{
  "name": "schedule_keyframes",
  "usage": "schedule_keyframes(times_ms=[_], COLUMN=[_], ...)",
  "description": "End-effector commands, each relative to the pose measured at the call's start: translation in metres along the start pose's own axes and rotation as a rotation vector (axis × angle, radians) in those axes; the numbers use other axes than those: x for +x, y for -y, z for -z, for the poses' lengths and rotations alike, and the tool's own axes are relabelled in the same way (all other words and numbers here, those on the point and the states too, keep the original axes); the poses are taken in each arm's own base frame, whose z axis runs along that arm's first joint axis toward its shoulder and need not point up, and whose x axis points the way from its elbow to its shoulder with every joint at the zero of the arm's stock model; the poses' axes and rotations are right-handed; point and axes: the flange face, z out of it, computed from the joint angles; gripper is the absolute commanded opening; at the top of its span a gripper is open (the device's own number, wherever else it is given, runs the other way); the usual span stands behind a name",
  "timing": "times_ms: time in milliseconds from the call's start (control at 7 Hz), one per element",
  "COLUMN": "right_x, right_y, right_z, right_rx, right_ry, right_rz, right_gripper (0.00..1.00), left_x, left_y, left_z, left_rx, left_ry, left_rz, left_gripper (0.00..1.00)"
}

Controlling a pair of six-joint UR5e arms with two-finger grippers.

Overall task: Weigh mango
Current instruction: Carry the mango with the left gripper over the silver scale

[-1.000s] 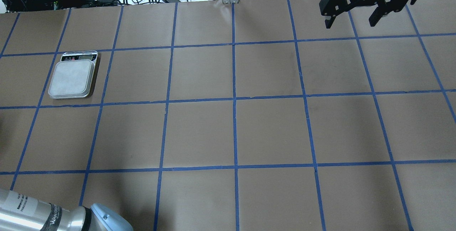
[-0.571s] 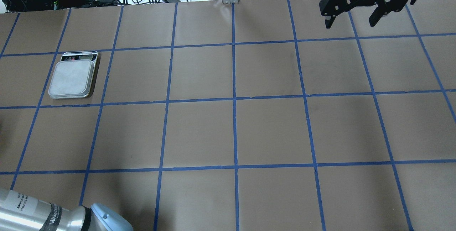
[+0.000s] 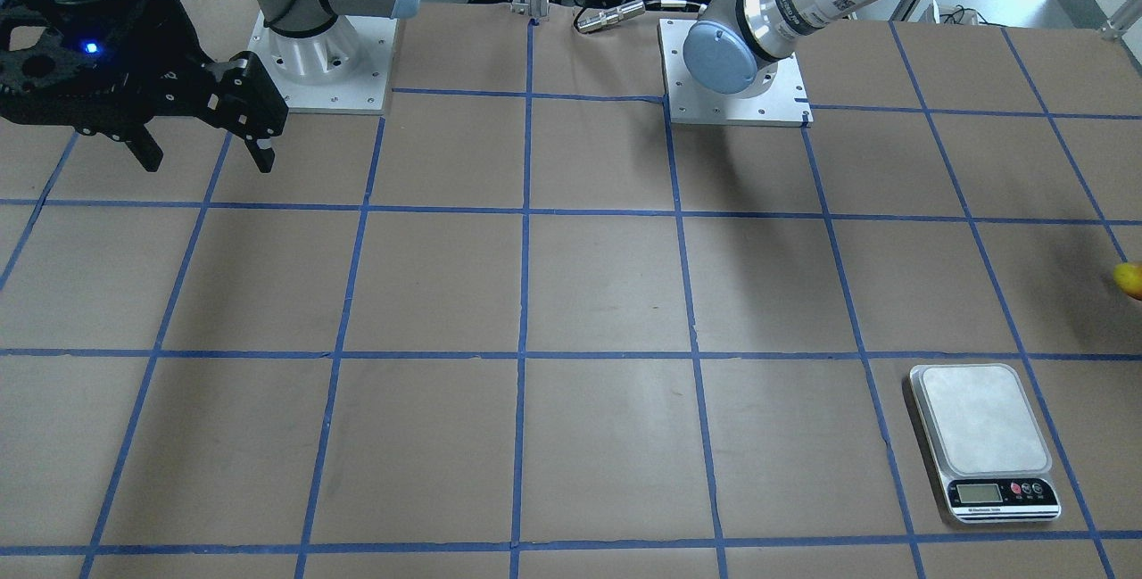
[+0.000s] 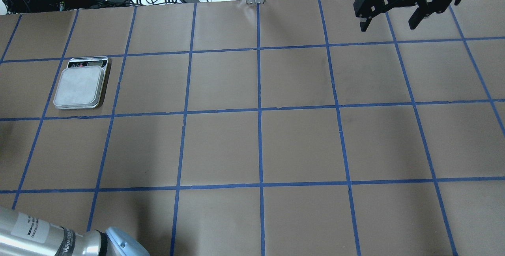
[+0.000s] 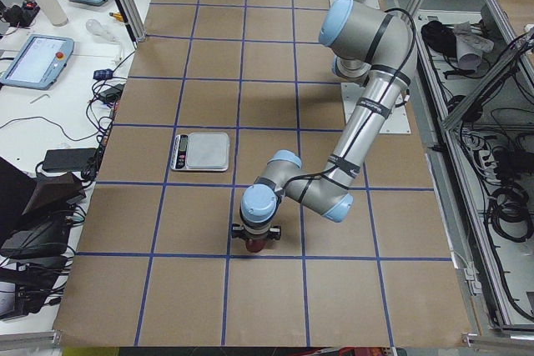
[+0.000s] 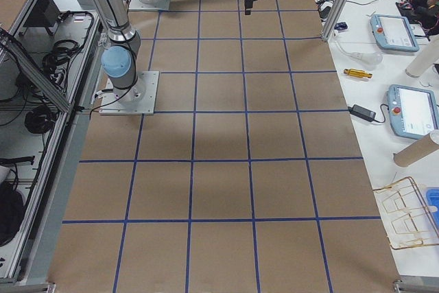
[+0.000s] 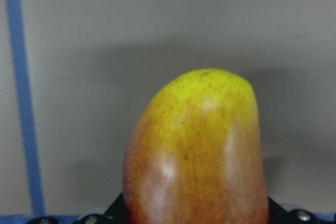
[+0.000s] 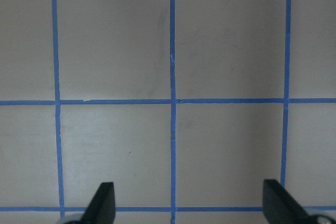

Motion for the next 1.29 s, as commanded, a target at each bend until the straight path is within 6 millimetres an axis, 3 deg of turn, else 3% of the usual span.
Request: schedule_keyframes(times_ms=[0, 143, 286, 429, 857, 1143], right_x=[0.000, 0.000, 0.000, 0.000, 0.000, 0.000], right_y=[0.000, 0.000, 0.000, 0.000, 0.000, 0.000], right_z=[-0.001, 0.000, -0.001, -0.001, 0.000, 0.000], right_rx=[-0.001, 0.000, -0.001, -0.001, 0.000, 0.000], right_ry=[0.000, 0.001, 0.002, 0.000, 0.000, 0.000], right_rz=[0.000, 0.000, 0.000, 0.000, 0.000, 0.000], right_gripper=[1.00, 1.00, 1.00, 1.00, 1.00, 1.00], left_x=[-0.055, -0.094, -0.120, -0.137, -0.176, -0.183], left_y=[0.061, 0.109, 0.148, 0.175, 0.255, 0.264], left_z=[0.035, 0.042, 0.037, 0.031, 0.015, -0.001], left_rx=[0.020, 0.018, 0.032, 0.069, 0.113, 0.122], left_ry=[-0.002, 0.004, -0.002, 0.007, -0.006, -0.013], left_rz=[0.038, 0.013, 0.041, 0.098, 0.056, 0.041], left_gripper=[0.00, 0.00, 0.00, 0.00, 0.00, 0.00])
